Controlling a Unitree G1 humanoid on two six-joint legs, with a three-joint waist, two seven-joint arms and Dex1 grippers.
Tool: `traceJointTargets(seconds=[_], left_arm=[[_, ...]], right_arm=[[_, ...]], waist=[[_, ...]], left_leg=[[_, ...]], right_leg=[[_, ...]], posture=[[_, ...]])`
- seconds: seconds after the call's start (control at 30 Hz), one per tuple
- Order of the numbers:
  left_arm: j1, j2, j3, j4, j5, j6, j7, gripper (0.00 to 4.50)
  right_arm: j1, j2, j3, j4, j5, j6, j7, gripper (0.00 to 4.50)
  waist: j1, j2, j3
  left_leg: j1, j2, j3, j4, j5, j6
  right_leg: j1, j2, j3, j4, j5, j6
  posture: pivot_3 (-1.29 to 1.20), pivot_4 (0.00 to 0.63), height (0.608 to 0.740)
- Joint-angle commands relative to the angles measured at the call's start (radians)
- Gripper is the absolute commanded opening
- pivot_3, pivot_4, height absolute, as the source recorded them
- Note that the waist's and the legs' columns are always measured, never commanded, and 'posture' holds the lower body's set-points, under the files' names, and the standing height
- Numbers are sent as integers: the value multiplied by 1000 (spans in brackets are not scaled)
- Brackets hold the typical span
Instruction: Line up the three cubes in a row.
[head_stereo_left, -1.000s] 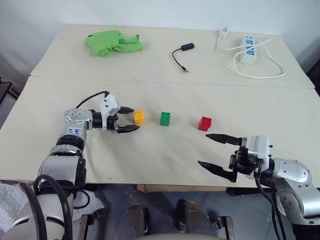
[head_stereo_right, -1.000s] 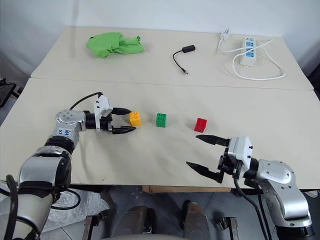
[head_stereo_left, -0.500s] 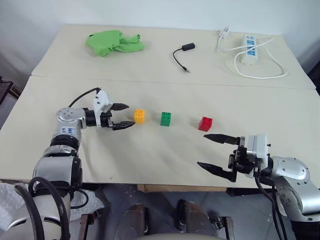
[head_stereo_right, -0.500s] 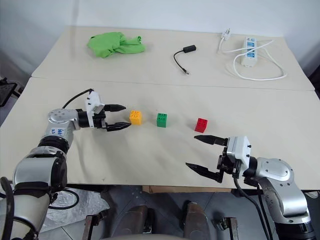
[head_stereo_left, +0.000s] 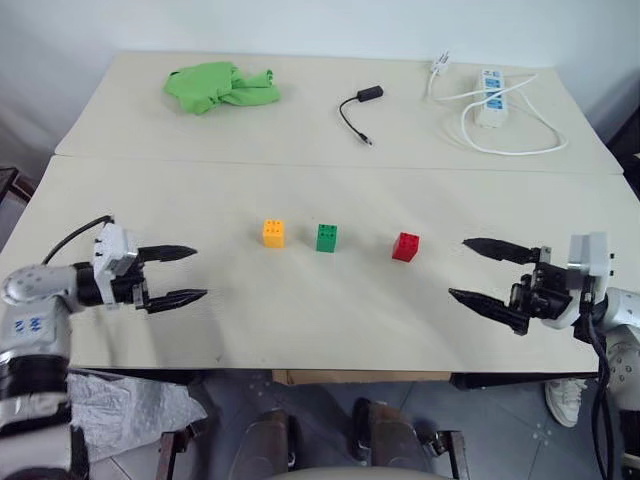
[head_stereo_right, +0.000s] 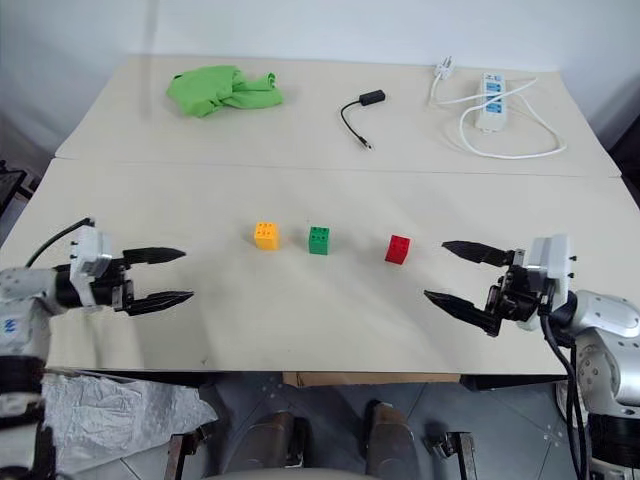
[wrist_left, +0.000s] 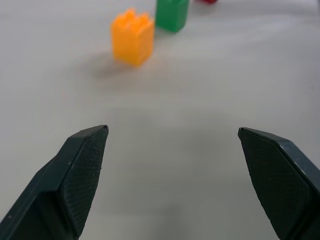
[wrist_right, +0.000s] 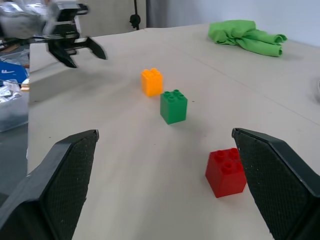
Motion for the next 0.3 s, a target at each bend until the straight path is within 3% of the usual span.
traceJointTargets(seconds=[0.03,0.3], left_arm=[[55,6,87,-115,-76,-3,47,4404],[131,-9,101,-153,-91,-22,114,4404]], right_arm=[[-17,26,-2,10,25,-47,64,4500],[-79,27,37,79,-36,-76,85,4500]], waist=[[4,0,0],[4,2,1]], left_leg=[[0,-1,0,0,0,0],[2,-1,0,-1,0,0]], right_leg=[[0,-1,0,0,0,0],[1,-2,0,0,0,0]], posture=[[0,150,740],[0,150,740]])
